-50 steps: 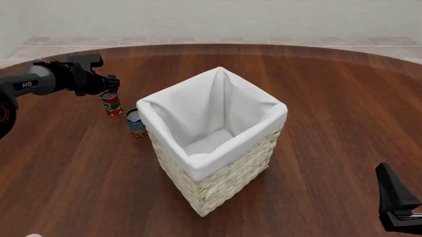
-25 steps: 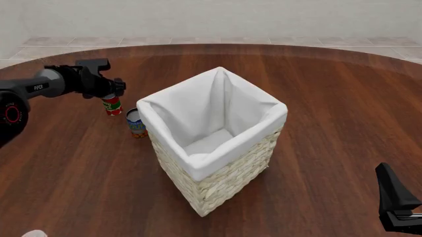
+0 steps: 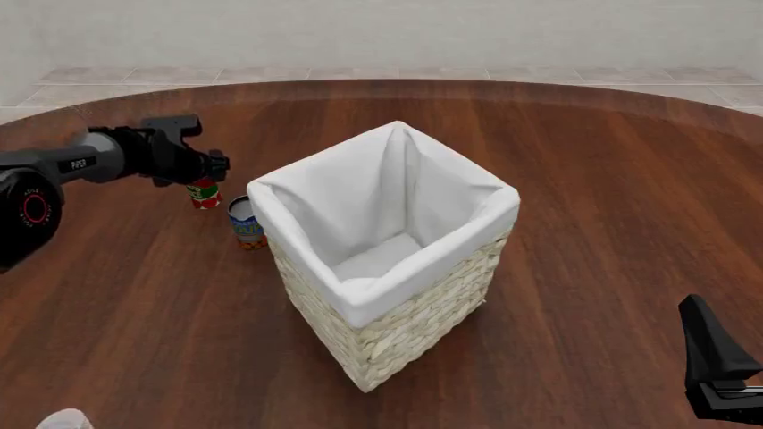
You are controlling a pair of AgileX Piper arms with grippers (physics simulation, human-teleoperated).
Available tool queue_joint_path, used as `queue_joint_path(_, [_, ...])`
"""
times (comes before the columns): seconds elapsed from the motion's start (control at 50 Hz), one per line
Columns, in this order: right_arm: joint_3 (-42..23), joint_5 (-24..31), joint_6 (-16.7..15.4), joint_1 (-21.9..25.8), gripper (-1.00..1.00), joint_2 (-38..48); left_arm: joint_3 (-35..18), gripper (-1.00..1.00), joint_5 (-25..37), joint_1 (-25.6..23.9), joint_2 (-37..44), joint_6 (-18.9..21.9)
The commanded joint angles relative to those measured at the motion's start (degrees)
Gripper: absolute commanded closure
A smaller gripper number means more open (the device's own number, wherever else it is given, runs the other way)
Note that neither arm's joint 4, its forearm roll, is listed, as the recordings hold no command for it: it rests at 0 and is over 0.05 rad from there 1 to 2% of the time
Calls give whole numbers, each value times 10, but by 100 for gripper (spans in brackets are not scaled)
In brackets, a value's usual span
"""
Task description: Pick up the tomato sauce, and put it in the basket.
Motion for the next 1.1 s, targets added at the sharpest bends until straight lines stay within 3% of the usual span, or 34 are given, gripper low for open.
queue_joint_path(0.02, [0,0,0,0,-100,0,9,-100,-6,-2,37,-5])
queue_joint_path(0.26, [0,0,0,0,-100,0,14,-100,-8,-3,44,-4])
queue_joint_path(0.28, [0,0,0,0,-100,0,16,100,-9,-1,41,-2])
queue_joint_path(0.5, [0,0,0,0,-100,0,42,100,-17,3,8,22])
queue_joint_path(1.1, [0,0,0,0,-100,0,92,100,-17,-1,-100,38])
